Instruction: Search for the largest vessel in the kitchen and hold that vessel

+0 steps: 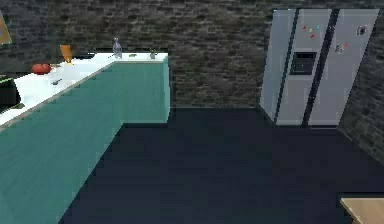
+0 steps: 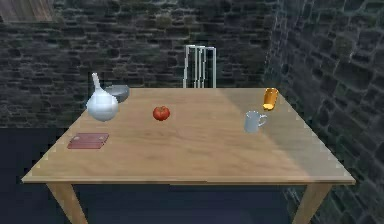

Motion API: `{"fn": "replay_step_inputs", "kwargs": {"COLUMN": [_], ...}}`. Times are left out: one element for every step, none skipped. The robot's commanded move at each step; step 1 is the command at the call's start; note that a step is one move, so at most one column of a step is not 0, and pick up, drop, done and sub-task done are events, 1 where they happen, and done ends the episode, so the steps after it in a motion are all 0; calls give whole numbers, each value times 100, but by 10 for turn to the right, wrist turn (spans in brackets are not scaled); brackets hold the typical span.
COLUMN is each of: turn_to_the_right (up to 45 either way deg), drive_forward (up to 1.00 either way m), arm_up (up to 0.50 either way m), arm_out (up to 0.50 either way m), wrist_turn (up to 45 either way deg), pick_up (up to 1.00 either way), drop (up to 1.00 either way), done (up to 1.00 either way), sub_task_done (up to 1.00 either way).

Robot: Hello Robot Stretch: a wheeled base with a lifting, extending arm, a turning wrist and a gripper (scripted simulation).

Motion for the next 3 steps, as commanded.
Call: {"fn": "replay_step_inputs", "kwargs": {"turn_to_the_right": [-210, 450, 30], "drive_forward": [0, 0, 0], "arm_up": [0, 0, 0], "arm_out": [0, 0, 0], "wrist_turn": [0, 0, 0], "pick_up": [0, 0, 0], "drop": [0, 0, 0], "done": [0, 0, 0], "sub_task_done": [0, 0, 0]}}
